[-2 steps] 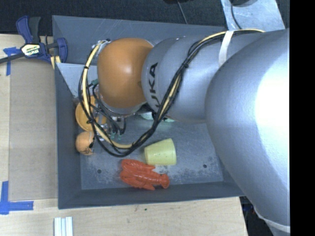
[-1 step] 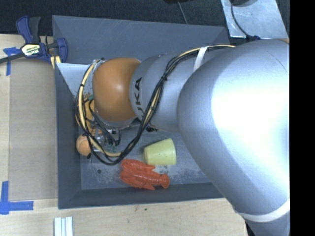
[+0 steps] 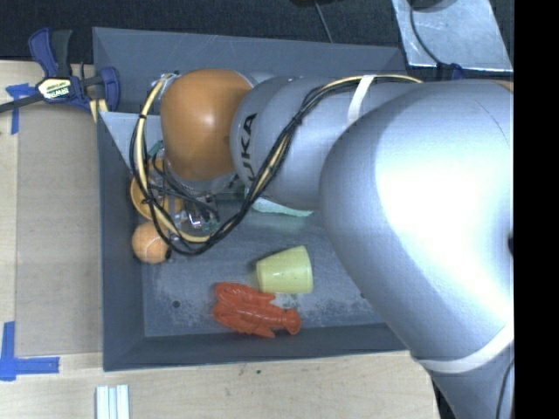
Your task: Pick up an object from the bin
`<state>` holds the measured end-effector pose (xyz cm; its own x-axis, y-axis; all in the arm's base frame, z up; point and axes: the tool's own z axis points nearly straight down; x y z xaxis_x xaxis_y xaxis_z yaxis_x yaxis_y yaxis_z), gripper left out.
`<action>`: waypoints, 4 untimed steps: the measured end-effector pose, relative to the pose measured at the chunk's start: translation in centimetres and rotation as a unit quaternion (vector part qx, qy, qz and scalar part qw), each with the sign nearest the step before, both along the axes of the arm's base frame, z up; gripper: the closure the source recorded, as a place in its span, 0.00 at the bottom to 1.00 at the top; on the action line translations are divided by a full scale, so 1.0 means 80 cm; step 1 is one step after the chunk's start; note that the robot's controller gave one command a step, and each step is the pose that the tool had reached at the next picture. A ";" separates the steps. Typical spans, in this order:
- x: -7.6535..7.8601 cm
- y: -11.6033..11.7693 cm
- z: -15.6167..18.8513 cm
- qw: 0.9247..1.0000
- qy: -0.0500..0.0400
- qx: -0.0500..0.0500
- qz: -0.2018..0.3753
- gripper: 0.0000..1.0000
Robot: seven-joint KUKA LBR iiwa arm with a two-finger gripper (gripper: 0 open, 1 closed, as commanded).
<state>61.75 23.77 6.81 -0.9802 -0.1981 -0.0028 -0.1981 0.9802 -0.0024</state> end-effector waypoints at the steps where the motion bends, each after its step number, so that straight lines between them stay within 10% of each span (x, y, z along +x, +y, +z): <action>1: -0.060 -0.011 0.011 0.990 0.000 -0.006 -0.143 1.00; 4: -0.061 -0.012 0.059 0.990 0.000 -0.006 -0.144 1.00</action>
Offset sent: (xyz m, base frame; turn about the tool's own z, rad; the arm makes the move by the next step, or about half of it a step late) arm 0.0000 0.0000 0.0000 0.0000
